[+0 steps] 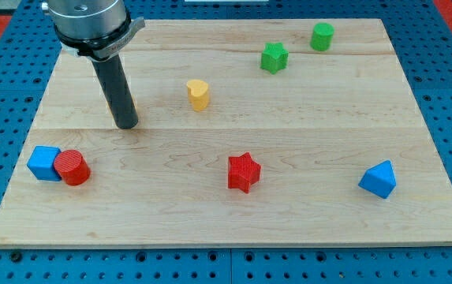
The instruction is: Move the yellow hexagon diagonally left of the yellow heart
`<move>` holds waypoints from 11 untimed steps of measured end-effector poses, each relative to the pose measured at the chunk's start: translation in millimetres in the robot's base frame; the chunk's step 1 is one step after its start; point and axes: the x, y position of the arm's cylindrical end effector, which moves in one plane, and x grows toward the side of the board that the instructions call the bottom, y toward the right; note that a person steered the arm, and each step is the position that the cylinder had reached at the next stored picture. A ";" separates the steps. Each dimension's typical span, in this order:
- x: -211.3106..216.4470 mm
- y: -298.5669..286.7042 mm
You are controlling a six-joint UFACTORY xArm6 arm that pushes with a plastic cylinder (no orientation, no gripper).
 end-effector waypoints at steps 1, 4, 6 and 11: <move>-74.8 36.5; -30.9 24.8; -34.5 -33.1; -15.3 -74.2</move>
